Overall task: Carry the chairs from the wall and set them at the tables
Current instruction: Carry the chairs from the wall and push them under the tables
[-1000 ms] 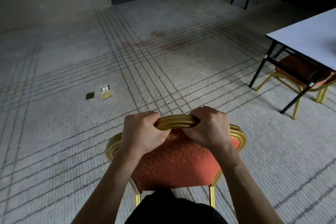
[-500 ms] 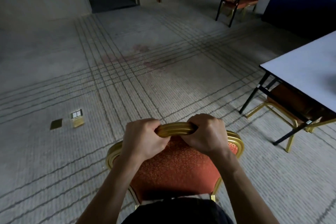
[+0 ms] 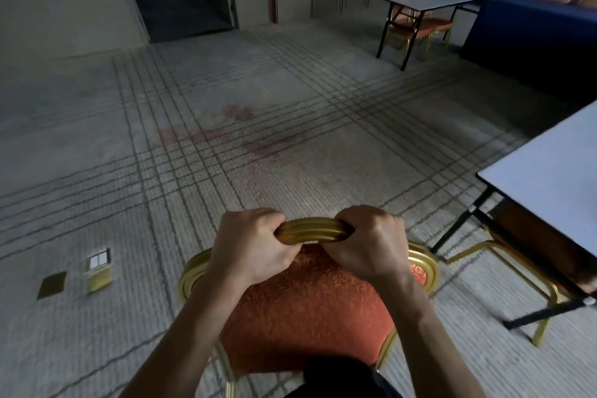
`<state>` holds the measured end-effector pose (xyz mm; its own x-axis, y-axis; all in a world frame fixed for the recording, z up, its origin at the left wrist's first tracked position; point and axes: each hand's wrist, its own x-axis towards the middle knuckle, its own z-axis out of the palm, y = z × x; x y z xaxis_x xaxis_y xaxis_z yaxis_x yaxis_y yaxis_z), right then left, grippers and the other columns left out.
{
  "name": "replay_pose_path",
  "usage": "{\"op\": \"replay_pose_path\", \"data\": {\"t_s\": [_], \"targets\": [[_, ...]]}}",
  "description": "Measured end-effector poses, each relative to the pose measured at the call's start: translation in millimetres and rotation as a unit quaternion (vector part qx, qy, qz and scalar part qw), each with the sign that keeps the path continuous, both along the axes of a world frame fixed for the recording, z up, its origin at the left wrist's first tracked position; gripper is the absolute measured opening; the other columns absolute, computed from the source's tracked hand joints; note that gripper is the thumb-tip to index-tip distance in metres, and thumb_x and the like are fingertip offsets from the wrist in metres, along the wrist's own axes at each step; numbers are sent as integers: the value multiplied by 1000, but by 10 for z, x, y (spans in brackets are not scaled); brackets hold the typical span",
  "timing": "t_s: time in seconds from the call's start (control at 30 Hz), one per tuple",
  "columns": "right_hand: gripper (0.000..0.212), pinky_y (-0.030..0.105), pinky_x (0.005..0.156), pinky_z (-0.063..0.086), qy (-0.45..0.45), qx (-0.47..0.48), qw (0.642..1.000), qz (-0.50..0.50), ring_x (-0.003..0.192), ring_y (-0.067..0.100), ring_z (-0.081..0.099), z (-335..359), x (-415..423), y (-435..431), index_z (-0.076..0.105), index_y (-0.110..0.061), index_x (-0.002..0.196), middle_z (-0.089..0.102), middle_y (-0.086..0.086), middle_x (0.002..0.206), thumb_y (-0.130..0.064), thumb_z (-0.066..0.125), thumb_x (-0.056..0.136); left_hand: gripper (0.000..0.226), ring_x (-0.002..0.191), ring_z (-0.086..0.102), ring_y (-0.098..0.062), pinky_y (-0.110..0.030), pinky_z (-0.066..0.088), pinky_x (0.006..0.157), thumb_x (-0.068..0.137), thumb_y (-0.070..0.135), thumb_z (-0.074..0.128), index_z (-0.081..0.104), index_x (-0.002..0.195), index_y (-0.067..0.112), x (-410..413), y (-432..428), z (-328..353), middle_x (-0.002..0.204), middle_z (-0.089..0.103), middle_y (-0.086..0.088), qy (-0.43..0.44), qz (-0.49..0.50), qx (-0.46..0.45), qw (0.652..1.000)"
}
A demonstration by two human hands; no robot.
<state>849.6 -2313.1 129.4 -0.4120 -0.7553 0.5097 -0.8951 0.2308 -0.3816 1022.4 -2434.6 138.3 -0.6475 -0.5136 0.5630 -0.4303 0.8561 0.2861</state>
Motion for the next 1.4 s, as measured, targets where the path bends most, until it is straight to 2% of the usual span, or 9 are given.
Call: {"op": "replay_pose_path", "data": {"t_s": [0.2, 0.33, 0.5, 0.7, 0.9, 1.0, 1.13, 1.27, 1.4], "targets": [[34, 34, 55, 50, -33, 32, 998, 38, 58, 14, 56, -94, -1006, -1218, 59, -22, 60, 58, -10, 61, -54, 65, 72, 46, 41, 45, -13, -29, 36, 41, 72, 50, 67, 41, 50, 18, -932, -1122, -94, 47, 44, 9, -4, 34, 10, 999], [37, 30, 57, 47, -18, 21, 998, 55, 61, 16, 61, 76, -1591, -2088, 62, -23, 62, 61, -9, 63, -58, 58, 69, 51, 41, 46, -17, -29, 37, 41, 64, 38, 86, 42, 50, 18, -1467, -1931, 55, 47, 45, 6, -6, 57, -8, 998], [32, 30, 56, 47, -1, 14, 999, 53, 62, 18, 61, 224, -2091, -2878, 61, -23, 63, 61, -8, 63, -55, 60, 69, 46, 41, 46, -20, -28, 35, 43, 65, 37, 78, 39, 51, 19, -1978, -2686, 235, 48, 44, 6, -1, 58, -11, 998], [29, 25, 58, 35, 10, 29, 997, 66, 60, 15, 55, 128, -2691, -4381, 57, -23, 61, 55, -11, 61, -48, 70, 69, 49, 39, 38, -15, -23, 27, 45, 66, 37, 79, 35, 52, 22, -2560, -4135, 16, 48, 38, 11, 15, 67, -6, 998], [43, 28, 59, 40, 10, 39, 997, 61, 60, 15, 54, 306, -3160, -5774, 58, -24, 64, 55, -13, 63, -65, 58, 76, 55, 39, 44, -22, -24, 28, 45, 59, 35, 88, 36, 52, 20, -3088, -5622, 76, 46, 44, 4, 30, 51, -5, 998], [38, 23, 62, 36, 16, 14, 999, 50, 64, 13, 60, 418, -3411, -6420, 63, -29, 67, 61, -14, 65, -66, 63, 73, 49, 41, 51, -25, -28, 37, 42, 61, 38, 85, 42, 51, 16, -3342, -6327, 188, 47, 49, 2, 38, 42, -11, 998], [35, 23, 62, 35, 12, 9, 998, 61, 64, 12, 60, 521, -3735, -7227, 62, -31, 66, 61, -14, 65, -65, 66, 73, 54, 40, 50, -28, -29, 38, 41, 60, 35, 85, 33, 54, 23, -3692, -7112, 295, 47, 48, 2, 47, 33, -19, 998], [41, 29, 58, 45, 0, 11, 999, 53, 59, 13, 56, 329, -4195, -8099, 61, -24, 63, 58, -12, 62, -63, 60, 75, 49, 40, 48, -25, -29, 36, 42, 62, 36, 80, 35, 52, 21, -4150, -7995, 182, 47, 46, 3, 39, 36, -15, 998], [46, 31, 59, 45, -15, 35, 998, 48, 60, 16, 57, 63, -4772, -9095, 60, -21, 63, 58, -10, 62, -65, 56, 76, 48, 40, 44, -18, -25, 29, 46, 63, 34, 81, 39, 49, 16, -4691, -8964, 18, 46, 43, 5, 3, 49, -3, 999]]}}
